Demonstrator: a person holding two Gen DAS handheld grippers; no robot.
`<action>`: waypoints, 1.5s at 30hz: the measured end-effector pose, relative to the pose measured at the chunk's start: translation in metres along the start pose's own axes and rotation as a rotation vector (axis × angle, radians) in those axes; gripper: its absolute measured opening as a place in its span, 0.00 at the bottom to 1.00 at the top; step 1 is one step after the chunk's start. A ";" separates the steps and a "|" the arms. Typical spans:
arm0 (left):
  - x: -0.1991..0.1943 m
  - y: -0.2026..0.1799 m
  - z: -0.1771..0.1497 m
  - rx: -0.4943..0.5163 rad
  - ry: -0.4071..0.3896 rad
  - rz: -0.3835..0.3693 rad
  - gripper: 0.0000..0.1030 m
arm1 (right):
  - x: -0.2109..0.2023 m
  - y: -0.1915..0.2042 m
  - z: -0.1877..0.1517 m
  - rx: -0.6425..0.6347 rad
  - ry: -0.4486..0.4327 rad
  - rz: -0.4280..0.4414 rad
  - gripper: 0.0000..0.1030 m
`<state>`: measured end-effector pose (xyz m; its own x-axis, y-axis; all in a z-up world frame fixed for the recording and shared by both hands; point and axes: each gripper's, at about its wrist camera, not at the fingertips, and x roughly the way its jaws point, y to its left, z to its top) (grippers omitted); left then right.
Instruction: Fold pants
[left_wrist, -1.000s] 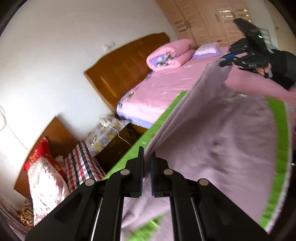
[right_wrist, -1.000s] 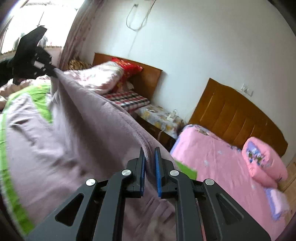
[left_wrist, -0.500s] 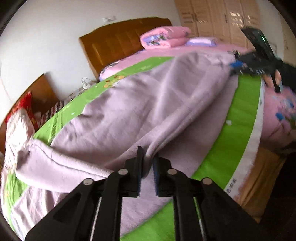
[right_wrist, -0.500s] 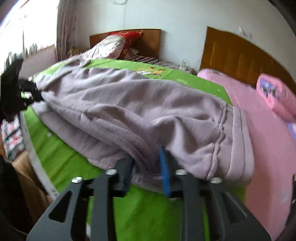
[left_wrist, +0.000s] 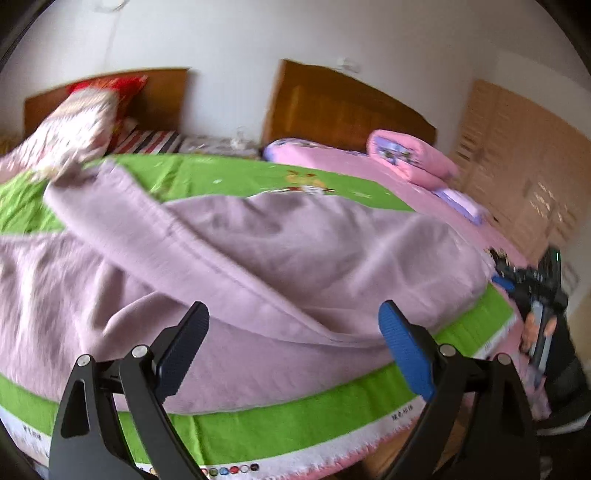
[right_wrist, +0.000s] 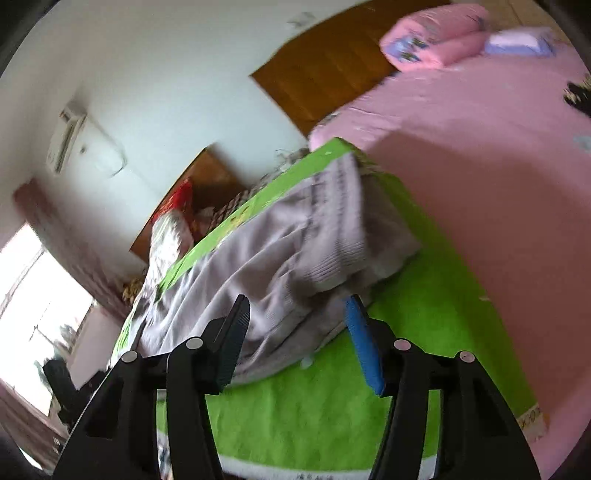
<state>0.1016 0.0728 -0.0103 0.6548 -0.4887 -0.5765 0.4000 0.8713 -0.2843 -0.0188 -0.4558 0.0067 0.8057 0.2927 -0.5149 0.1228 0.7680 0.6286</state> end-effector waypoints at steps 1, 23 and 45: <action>-0.002 0.006 -0.001 -0.029 -0.003 -0.019 0.90 | 0.003 -0.001 0.002 0.012 0.000 0.004 0.53; -0.016 0.023 -0.014 -0.088 -0.014 -0.027 0.92 | 0.033 -0.013 0.009 0.061 0.007 -0.120 0.15; 0.075 0.037 0.071 -0.123 0.392 0.192 0.82 | 0.033 0.001 0.008 0.025 0.008 -0.097 0.35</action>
<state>0.2110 0.0657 -0.0094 0.4082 -0.2846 -0.8674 0.2000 0.9550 -0.2192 0.0126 -0.4502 -0.0053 0.7849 0.2218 -0.5785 0.2145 0.7787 0.5896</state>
